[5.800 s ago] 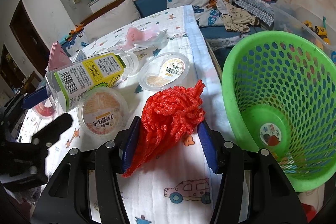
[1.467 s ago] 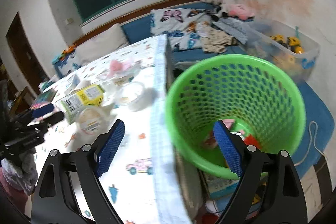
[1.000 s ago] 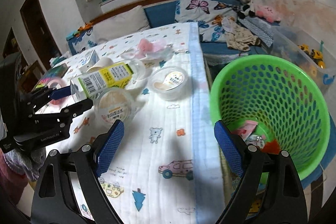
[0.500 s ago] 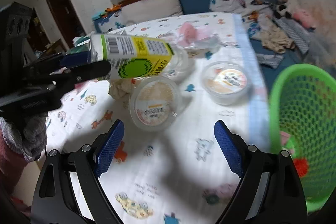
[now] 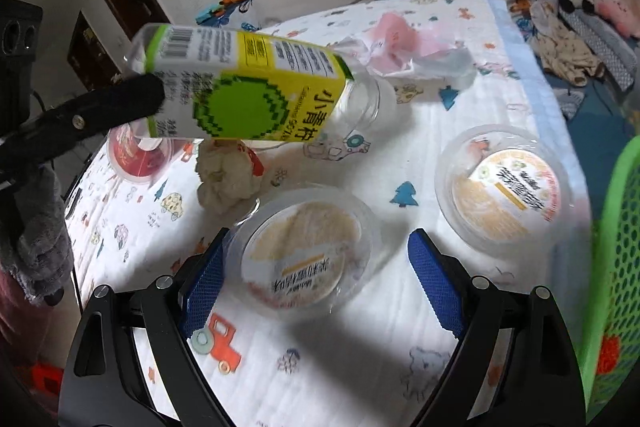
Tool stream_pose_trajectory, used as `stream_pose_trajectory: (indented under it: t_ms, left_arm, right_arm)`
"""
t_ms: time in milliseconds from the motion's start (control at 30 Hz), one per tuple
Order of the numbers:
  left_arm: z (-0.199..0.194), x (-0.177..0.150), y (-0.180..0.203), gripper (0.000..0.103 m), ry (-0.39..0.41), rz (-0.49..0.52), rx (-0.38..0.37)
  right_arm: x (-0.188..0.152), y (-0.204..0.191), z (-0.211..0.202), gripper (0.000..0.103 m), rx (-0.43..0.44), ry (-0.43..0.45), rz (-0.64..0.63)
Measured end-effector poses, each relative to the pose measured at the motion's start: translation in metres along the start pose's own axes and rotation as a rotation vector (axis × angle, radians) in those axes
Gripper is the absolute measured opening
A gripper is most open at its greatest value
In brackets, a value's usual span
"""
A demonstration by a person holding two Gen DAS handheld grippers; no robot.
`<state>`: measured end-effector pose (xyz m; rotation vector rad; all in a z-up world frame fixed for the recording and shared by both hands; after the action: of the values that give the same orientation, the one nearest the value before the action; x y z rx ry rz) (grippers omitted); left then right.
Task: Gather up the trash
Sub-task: 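Reach the right gripper to the clear plastic lid and grasp it, then drop the clear lid into the basket with the right gripper while the left drops the clear bottle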
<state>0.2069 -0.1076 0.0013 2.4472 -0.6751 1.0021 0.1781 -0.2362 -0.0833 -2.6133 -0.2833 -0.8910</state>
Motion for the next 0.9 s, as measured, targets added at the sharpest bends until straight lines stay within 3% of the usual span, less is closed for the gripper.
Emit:
stream_pose_trajectory:
  t_ms: [33,167,433,500,567,633,767,900]
  left_arm:
    - [0.001,0.001,-0.001,0.055,0.001,-0.002,0.002]
    - [0.008,0.005,-0.005,0.055,-0.003,0.006,0.054]
    - [0.02,0.011,-0.002,0.055,0.006,0.002,0.0]
    - [0.025,0.012,0.002,0.047,0.002,0.008,-0.005]
    - [0.028,0.013,0.006,0.029,-0.007,0.013,-0.013]
    - [0.032,0.011,0.011,0.029,-0.031,0.018,-0.047]
    - [0.035,0.006,0.018,0.03,-0.049,0.045,-0.024]
    - [0.039,0.003,0.019,0.041,-0.071,0.035,-0.028]
  right_arm:
    - [0.001,-0.001,0.001,0.087,0.005,0.002,-0.006]
    - [0.003,-0.002,0.003,0.065,-0.001,-0.002,-0.007]
    - [-0.004,-0.003,-0.02,0.065,0.005,0.05,0.012]
    - [-0.007,-0.001,-0.03,0.065,-0.011,0.068,0.018]
    - [-0.01,0.002,-0.039,0.065,-0.019,0.081,0.034]
    - [-0.013,0.005,-0.048,0.065,-0.034,0.093,0.043]
    - [-0.02,0.012,-0.063,0.065,-0.063,0.111,0.054]
    - [-0.027,0.017,-0.077,0.065,-0.085,0.136,0.076]
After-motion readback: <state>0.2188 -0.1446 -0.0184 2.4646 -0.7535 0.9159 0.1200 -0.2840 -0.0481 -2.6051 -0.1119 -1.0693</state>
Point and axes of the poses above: each gripper's, at about its wrist camera, not at the fingertips, and z roughly the way its jaws point, y to its right, x to its top, the point moved 3 cm from there along z, roughly the way its jaws point, and after that the axes turned 5 degrees about -x, right-handed, at the moved point
